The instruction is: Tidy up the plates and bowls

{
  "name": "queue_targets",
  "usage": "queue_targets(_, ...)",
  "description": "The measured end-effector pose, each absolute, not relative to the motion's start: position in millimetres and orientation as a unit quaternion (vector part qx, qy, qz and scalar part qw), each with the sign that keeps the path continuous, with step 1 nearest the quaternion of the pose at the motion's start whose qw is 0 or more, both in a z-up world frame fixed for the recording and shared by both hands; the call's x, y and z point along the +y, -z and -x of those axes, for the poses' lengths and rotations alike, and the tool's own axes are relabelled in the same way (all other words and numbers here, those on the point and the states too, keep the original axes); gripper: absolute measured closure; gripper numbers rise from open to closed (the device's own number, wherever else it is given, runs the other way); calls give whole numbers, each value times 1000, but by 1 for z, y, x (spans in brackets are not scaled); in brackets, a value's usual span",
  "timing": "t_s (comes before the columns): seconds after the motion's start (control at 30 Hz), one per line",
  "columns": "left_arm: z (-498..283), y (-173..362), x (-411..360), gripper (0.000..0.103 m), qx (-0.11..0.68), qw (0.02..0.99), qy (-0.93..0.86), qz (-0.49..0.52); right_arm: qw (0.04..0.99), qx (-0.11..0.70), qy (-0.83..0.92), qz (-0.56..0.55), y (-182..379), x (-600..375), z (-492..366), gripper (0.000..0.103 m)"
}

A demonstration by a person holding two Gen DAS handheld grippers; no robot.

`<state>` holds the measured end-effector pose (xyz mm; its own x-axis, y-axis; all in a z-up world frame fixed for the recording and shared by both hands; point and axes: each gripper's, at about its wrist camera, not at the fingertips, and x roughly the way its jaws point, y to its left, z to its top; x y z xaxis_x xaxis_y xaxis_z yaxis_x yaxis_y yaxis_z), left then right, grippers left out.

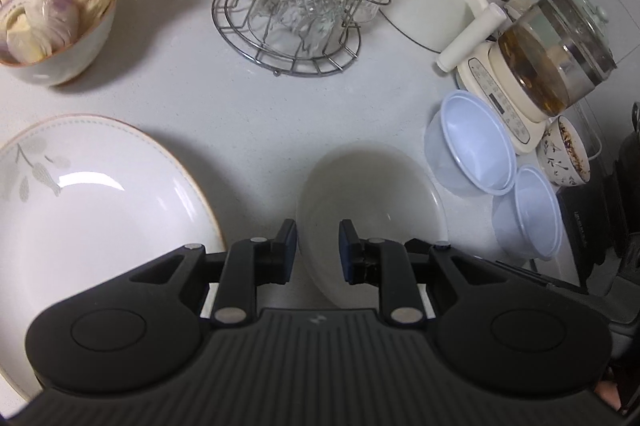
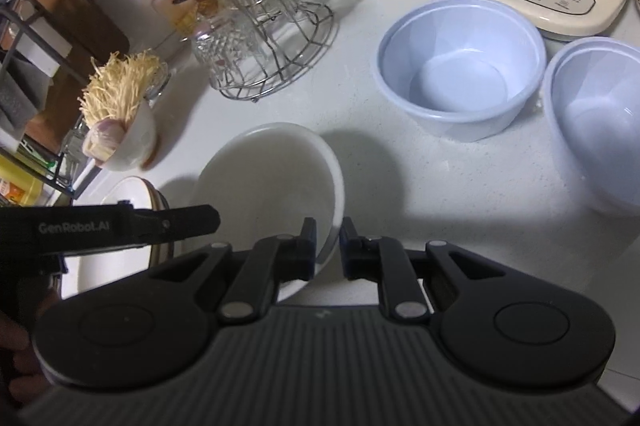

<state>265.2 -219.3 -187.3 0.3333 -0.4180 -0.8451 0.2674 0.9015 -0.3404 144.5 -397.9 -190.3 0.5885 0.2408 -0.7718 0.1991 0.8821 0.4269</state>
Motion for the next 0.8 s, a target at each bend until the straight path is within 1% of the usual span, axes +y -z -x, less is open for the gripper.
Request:
queue_targets(0.17,-268,188,-212,77,541,814,200,67,861,443,-1,-250,186,-395,-147,86)
queue_targets(0.23,-269,185,-207,74,545,812,198,68,860,441,10,-257,180,-398,-149,86)
queue_targets(0.33,-266,176,-200,70,544,814,195,59,859,444,28,-255,171,-402,-150,85)
queue_targets(0.37,-265,172,-198,69,540,817,195,56,859,444,31,-253,169,-402,-149,81)
queue_targets(0.4,-264,168,-197,69,538,818,194,56,860,443,35,-252,166,-402,-148,71)
queue_targets(0.43,-263,164,-195,68,537,819,193,55,861,439,39,-252,163,-401,-146,58)
queue_targets(0.47,-263,160,-195,68,535,821,193,53,864,436,42,-250,161,-400,-144,53)
queue_targets(0.8,-246,90,-198,68,483,844,229,30,897,390,53,-203,102,-391,-128,53)
